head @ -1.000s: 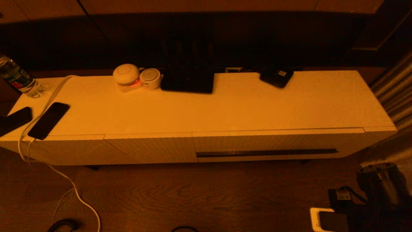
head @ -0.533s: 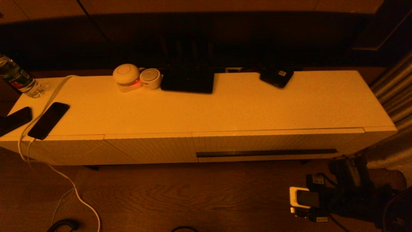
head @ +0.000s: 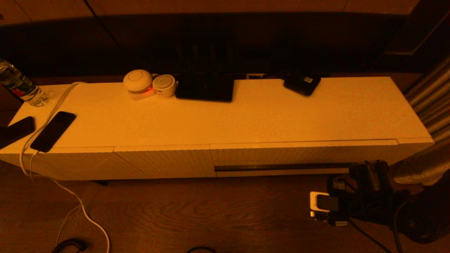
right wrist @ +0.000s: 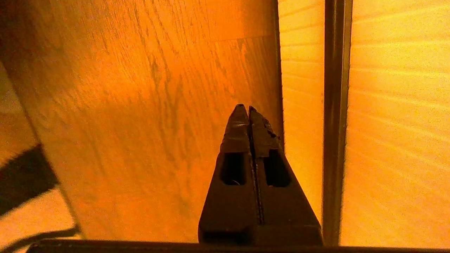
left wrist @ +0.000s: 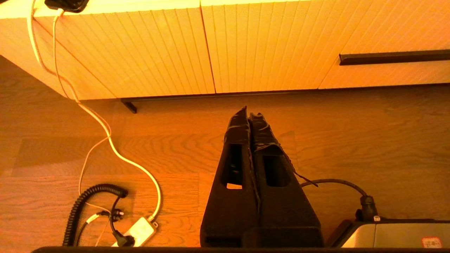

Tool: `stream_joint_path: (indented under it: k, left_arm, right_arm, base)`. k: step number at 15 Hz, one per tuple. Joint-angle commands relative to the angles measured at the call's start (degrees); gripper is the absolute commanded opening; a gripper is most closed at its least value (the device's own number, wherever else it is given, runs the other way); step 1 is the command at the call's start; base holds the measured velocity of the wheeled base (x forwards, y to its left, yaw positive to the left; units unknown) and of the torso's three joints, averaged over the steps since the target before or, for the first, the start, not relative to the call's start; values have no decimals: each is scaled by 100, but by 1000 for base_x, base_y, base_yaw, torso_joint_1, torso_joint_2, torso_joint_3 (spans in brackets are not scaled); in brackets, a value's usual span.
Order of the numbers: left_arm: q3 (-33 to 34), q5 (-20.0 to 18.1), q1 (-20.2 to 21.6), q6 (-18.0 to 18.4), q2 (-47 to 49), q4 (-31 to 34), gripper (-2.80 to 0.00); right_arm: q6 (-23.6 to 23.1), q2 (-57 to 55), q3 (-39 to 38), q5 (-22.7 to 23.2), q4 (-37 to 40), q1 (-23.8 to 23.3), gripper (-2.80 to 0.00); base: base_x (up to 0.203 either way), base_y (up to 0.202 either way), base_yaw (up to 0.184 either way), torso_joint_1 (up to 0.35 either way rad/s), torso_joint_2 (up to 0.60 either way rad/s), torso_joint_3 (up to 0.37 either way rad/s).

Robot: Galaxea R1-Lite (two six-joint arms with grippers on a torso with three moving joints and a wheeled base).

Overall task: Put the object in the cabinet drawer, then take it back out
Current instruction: Open the drawer

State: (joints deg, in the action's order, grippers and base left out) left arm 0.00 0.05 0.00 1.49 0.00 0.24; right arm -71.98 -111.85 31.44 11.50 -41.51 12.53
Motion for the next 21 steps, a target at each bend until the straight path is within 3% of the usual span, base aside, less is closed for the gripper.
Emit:
stream_joint_path:
  k: [1, 2, 6, 10, 14, 17, 21]
  left_arm:
    - [0, 4, 0, 1, 0, 2, -280]
    - [0, 4, 0, 1, 0, 2, -280]
    - [0, 4, 0, 1, 0, 2, -280]
    - [0, 4, 0, 1, 0, 2, -280]
    - [0, 4, 0, 1, 0, 2, -280]
    - [0, 4, 0, 1, 0, 2, -280]
    - [0, 4, 0, 1, 0, 2, -280]
  right_arm:
    - [-185, -74, 44, 51, -2, -23, -280]
    - [-194, -74, 47, 46, 29, -23, 0]
    - [-202, -215, 143, 195, 29, -40, 0]
    - [-1002, -401, 461, 251, 435, -260, 0]
    - [-1140, -513, 731, 274, 824, -337, 0]
    - [-1516, -702, 1203, 274, 1249, -393, 0]
    - [-1546, -893, 1499, 263, 1313, -402, 0]
  base:
    - [0, 0, 0, 0, 0, 0]
    - [0, 0, 0, 0, 0, 0]
    - [0, 0, 0, 0, 0, 0]
    - [0, 0, 0, 0, 0, 0]
    - [0, 0, 0, 0, 0, 0]
    - [0, 0, 0, 0, 0, 0]
    - [0, 0, 0, 0, 0, 0]
